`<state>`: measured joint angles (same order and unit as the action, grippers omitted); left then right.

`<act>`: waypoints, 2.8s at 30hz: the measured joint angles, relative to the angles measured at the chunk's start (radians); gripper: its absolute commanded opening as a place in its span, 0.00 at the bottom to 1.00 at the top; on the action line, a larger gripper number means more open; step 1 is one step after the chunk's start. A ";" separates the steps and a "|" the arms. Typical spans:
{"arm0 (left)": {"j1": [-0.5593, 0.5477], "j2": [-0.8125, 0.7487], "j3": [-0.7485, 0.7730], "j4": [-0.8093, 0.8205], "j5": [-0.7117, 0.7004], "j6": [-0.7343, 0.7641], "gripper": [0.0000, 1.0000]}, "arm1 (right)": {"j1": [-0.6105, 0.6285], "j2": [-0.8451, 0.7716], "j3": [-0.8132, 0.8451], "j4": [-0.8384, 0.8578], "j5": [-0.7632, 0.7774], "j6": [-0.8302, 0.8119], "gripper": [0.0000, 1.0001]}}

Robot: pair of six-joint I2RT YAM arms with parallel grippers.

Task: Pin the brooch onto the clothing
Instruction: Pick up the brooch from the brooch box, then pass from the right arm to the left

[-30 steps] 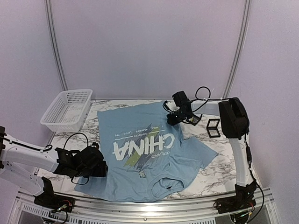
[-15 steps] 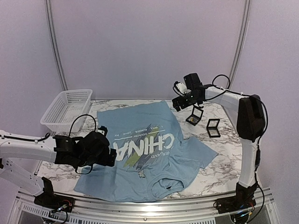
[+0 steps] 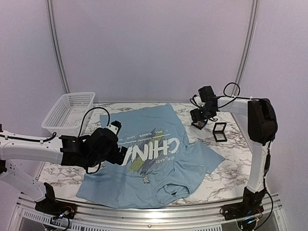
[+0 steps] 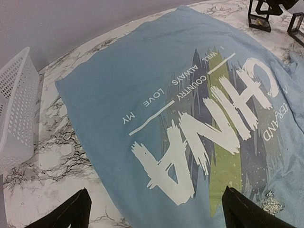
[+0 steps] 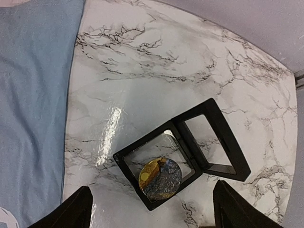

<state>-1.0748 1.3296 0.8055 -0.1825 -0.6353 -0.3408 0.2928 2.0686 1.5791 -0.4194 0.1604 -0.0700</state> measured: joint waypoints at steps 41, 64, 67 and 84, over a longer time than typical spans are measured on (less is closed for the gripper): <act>0.000 0.082 0.000 0.022 0.063 0.065 0.99 | -0.066 0.121 -0.011 0.025 -0.230 -0.041 0.34; 0.000 0.082 -0.007 0.024 0.066 0.065 0.99 | -0.066 0.095 -0.015 -0.008 -0.305 -0.070 0.24; 0.000 0.082 -0.007 0.026 0.069 0.065 0.99 | -0.066 0.077 -0.023 -0.008 -0.313 -0.073 0.24; 0.000 0.032 -0.018 0.100 0.105 0.131 0.96 | 0.089 -0.113 -0.129 0.014 -0.349 -0.169 0.22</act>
<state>-1.0748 1.3617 0.7872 -0.0826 -0.5304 -0.2100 0.3820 1.9556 1.4502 -0.4057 -0.1890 -0.2390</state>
